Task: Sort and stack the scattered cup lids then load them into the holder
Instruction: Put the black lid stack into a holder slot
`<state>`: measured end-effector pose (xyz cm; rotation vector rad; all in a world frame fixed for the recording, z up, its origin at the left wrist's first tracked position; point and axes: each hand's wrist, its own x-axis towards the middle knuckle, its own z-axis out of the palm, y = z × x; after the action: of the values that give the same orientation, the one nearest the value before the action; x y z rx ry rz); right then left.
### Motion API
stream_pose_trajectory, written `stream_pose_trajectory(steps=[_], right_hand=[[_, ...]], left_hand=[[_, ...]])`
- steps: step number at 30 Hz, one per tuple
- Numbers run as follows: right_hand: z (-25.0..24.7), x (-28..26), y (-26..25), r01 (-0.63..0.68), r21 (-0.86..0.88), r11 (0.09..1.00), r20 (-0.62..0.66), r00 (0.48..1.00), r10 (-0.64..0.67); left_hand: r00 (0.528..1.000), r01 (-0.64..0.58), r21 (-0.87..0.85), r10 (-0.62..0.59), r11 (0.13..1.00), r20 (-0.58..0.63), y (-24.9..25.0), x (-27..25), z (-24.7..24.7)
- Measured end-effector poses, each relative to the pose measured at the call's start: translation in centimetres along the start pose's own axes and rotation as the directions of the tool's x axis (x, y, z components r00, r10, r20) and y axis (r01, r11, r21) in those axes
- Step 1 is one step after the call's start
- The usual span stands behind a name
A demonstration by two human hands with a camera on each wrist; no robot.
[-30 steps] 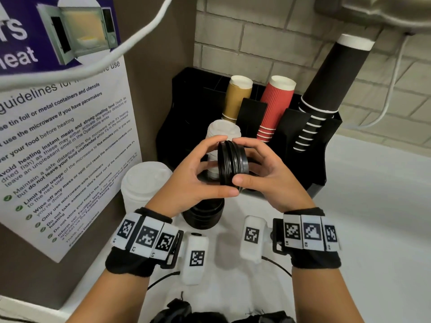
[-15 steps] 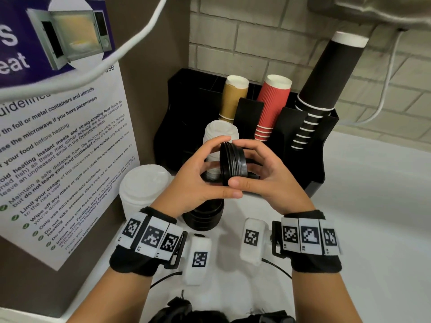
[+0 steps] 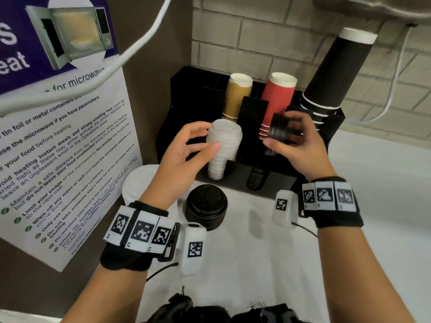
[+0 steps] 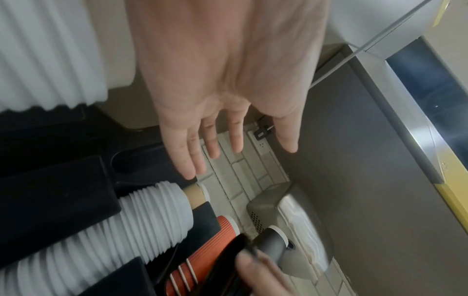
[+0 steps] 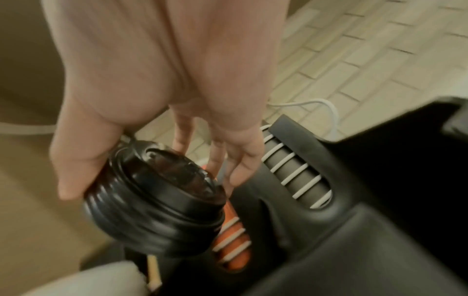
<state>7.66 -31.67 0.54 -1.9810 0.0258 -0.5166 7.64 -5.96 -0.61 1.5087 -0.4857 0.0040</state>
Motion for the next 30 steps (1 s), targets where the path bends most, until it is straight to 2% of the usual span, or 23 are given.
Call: stream_pose_trajectory(steps=[2, 5, 9, 12, 15, 18, 22, 30], right_hand=[[-0.1, 1.4, 0.8, 0.017, -0.219, 0.975, 0.116, 0.993, 0.008], [0.3, 2.7, 1.6, 0.088, -0.539, 0.837, 0.334, 0.935, 0.117], [1.4, 3.7, 1.3, 0.186, -0.693, 0.697, 0.461, 0.857, 0.23], [2.1, 4.2, 1.1, 0.235, -0.721, 0.652, 0.517, 0.809, 0.28], [2.4, 3.9, 1.5, 0.254, -0.728, 0.636, 0.537, 0.789, 0.3], [2.7, 3.3, 2.0, 0.231, -0.756, 0.612, 0.491, 0.819, 0.296], [3.4, 2.7, 2.7, 0.264, -0.818, 0.51, 0.443, 0.855, 0.269], [3.9, 2.7, 2.7, 0.303, -0.849, 0.433, 0.456, 0.834, 0.31]], left_hand=[[1.0, -0.007, 0.015, 0.007, 1.0, -0.012, 0.1, 0.0, -0.2], [1.0, -0.007, 0.004, 0.007, 1.0, -0.022, 0.0, 0.0, -0.2], [1.0, 0.002, 0.015, -0.001, 1.0, -0.015, 0.0, -0.1, -0.1], [1.0, -0.011, 0.018, 0.012, 1.0, -0.024, 0.1, 0.0, -0.1], [1.0, -0.014, 0.021, 0.015, 1.0, -0.024, 0.0, 0.1, -0.1], [0.999, -0.017, 0.032, 0.018, 0.999, -0.034, -0.1, 0.0, -0.1], [0.999, -0.013, 0.032, 0.014, 0.999, -0.043, -0.3, -0.2, -0.1], [0.999, -0.021, 0.048, 0.023, 0.999, -0.029, 0.0, -0.2, 0.1]])
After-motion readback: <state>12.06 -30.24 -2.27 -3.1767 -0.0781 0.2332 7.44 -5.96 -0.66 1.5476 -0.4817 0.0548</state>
